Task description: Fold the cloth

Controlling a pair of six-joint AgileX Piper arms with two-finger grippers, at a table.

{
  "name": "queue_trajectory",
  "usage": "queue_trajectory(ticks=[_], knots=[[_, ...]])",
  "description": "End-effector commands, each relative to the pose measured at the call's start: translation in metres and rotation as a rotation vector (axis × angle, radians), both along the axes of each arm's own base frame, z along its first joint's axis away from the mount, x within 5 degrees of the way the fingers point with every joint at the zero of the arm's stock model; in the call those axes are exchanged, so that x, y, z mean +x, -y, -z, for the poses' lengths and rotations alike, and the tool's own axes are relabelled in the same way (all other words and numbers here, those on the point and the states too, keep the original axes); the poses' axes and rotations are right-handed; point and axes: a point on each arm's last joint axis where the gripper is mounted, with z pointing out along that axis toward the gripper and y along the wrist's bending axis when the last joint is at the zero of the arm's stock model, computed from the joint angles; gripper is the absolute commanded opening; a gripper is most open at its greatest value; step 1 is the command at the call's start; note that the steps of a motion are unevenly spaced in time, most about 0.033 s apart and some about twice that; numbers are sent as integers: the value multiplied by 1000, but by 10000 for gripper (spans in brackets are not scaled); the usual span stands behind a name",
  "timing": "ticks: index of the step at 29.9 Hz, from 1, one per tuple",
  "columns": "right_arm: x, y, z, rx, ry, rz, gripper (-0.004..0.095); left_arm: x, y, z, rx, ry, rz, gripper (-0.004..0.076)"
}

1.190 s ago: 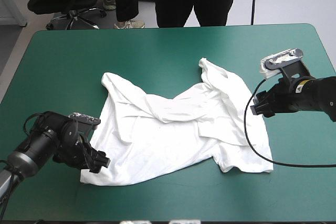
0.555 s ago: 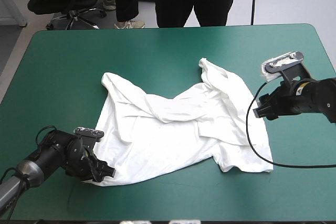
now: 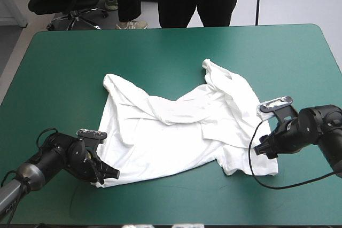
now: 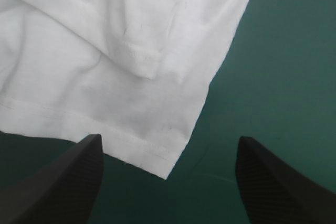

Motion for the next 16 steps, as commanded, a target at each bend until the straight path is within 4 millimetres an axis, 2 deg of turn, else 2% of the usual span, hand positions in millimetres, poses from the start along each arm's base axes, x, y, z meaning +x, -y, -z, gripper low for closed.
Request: queue_trajectory(ticks=[1,7,16], knots=[[-1,2,7,3,43,28,658,2,-1,-4,17,34,13,-17],[1,3,33,3,31,65,658,2,-1,-4,12,32,10,-17],[25,-1,72,-26,-95,69,651,1,0,-4,5,15,3,-17]])
